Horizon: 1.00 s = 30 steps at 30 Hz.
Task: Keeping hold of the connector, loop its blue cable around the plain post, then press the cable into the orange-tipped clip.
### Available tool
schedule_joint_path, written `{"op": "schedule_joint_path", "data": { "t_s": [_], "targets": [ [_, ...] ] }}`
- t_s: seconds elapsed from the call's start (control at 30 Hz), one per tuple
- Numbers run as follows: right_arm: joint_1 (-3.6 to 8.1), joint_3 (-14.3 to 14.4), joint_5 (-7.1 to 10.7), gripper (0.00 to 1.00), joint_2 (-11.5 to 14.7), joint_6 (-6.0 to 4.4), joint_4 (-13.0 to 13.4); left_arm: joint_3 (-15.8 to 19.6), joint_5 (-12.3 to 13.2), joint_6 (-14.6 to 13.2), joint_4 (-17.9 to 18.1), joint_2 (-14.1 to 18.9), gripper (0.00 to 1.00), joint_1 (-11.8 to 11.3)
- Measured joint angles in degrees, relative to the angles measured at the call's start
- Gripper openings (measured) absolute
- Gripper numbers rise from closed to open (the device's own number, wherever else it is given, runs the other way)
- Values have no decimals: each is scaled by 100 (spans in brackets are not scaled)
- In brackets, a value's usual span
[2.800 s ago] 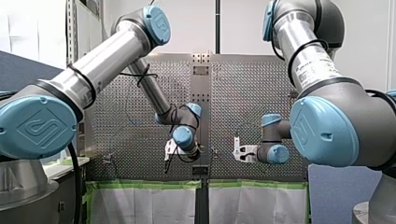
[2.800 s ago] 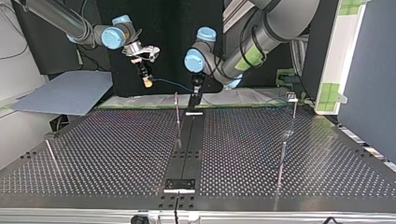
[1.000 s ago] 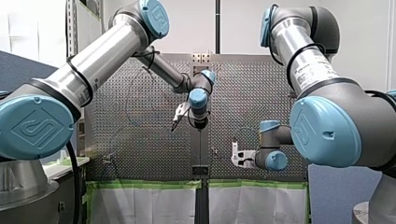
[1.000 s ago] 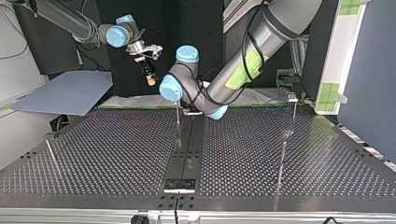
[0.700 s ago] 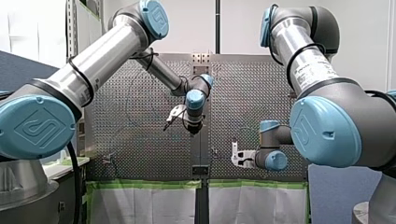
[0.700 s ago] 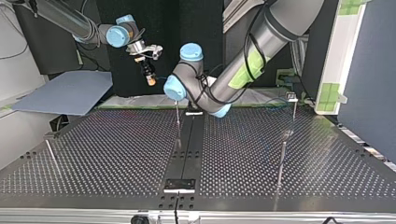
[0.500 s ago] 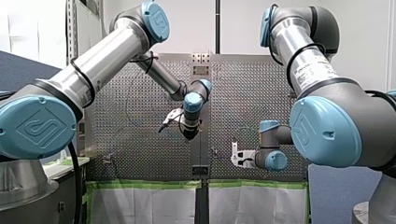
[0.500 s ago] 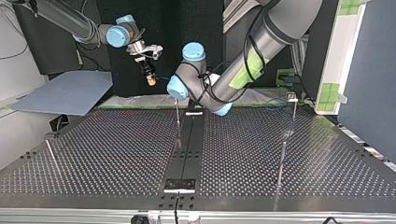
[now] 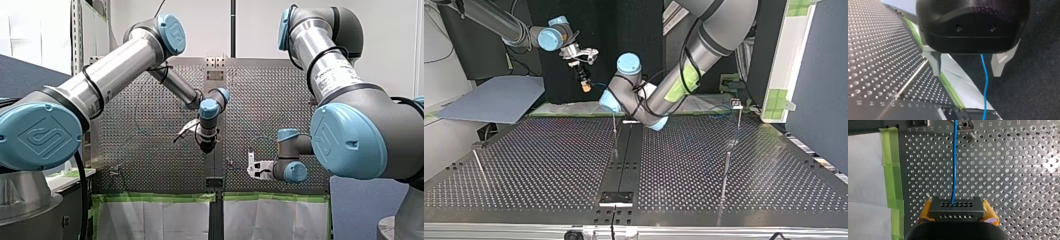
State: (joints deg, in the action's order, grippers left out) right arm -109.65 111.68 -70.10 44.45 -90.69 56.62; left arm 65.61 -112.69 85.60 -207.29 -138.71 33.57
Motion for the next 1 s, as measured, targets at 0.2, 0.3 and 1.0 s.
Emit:
{"op": "schedule_joint_path", "data": {
  "t_s": [0.2,0.3,1.0],
  "targets": [
    [-8,-8,2,11,-1,5,-9,-99,90,32,-343,-8,99,-65],
    [-11,-9,1,11,-1,5,-8,-154,113,67,-529,-53,99,-102],
    [-18,-18,5,11,1,-12,17,-734,837,439,-1487,-501,99,-45]
  ]
}}
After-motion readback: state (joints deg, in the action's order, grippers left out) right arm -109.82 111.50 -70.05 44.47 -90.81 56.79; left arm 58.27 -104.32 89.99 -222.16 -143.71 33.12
